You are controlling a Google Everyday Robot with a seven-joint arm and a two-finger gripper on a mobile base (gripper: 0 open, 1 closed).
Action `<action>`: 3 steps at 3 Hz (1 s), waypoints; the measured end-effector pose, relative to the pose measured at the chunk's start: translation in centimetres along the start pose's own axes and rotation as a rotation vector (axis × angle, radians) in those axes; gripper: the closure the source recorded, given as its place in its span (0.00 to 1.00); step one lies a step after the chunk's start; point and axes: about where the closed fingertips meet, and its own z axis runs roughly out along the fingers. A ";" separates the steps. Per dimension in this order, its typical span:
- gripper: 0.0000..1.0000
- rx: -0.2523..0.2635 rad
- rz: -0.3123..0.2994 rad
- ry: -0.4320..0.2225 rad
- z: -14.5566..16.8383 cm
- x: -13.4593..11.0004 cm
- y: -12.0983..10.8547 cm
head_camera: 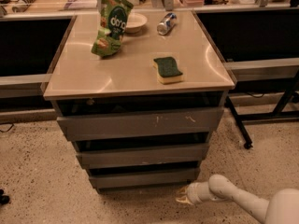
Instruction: Close bottom drawer
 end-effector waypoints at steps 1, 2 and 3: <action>0.58 -0.007 0.000 0.028 0.0 0.2 0.1; 0.35 -0.017 0.000 0.102 -0.9 1.2 0.0; 0.11 -0.017 0.007 0.171 -2.5 2.1 -0.5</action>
Offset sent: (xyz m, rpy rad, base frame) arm 0.0039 -0.0382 0.0046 -0.2023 0.0289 -0.0321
